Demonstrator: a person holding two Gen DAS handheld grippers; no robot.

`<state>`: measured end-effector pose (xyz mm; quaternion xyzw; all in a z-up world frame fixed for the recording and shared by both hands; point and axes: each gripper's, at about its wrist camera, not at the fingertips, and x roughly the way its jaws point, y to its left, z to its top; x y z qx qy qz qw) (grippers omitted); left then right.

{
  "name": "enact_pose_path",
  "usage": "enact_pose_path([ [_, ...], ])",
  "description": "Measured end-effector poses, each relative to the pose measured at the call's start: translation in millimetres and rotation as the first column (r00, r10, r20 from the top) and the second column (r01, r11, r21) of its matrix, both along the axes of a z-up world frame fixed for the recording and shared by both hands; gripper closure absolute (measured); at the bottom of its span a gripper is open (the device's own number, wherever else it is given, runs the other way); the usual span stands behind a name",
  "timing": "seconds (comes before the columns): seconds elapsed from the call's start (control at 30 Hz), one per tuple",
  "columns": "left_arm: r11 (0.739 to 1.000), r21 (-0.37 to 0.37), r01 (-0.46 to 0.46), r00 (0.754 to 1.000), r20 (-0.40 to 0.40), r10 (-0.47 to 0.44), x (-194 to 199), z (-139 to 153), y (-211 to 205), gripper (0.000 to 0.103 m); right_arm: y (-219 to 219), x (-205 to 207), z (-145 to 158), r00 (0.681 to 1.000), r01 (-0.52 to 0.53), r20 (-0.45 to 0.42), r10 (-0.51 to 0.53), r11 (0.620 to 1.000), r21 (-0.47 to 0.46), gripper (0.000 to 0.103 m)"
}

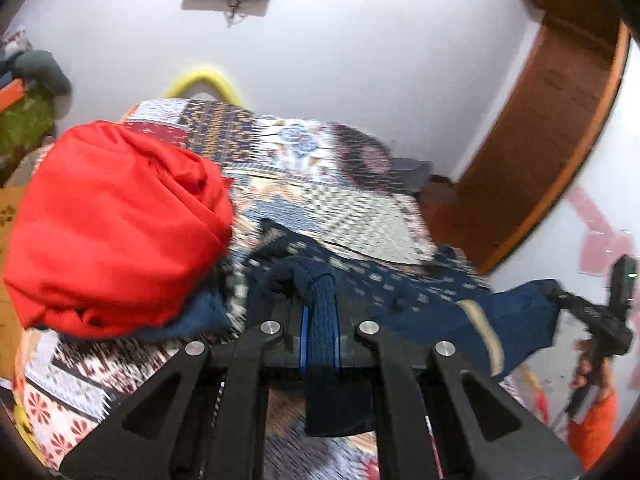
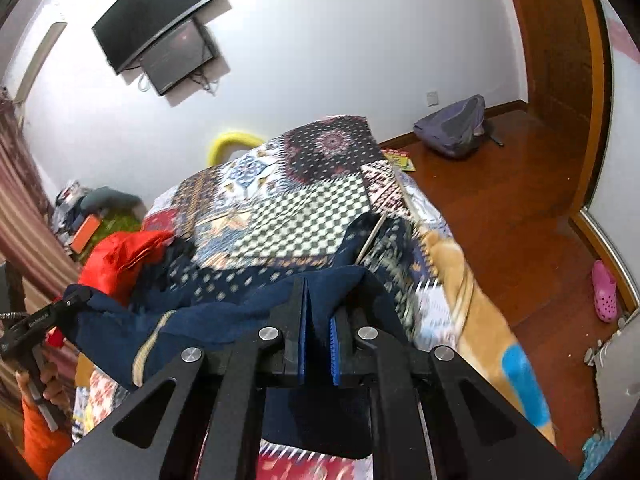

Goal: Fold large clothes

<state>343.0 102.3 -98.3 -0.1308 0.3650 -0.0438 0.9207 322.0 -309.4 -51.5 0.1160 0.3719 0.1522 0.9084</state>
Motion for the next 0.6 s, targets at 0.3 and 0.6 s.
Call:
enact_pose_path([
  [0.3, 0.992, 0.119, -0.047, 0.994, -0.094, 0.058, 65.7, -58.4, -10.3, 0.095, 3.2, 56.6, -53.5, 0.994, 0.006, -0.109, -0.016, 0.996, -0.089, 0.095],
  [0.6, 0.992, 0.125, -0.018, 0.973, -0.225, 0.046, 94.9, -112.4, -15.4, 0.090, 4.7, 60.0, -71.1, 0.989, -0.042, -0.147, 0.018, 0.985, -0.165, 0.086],
])
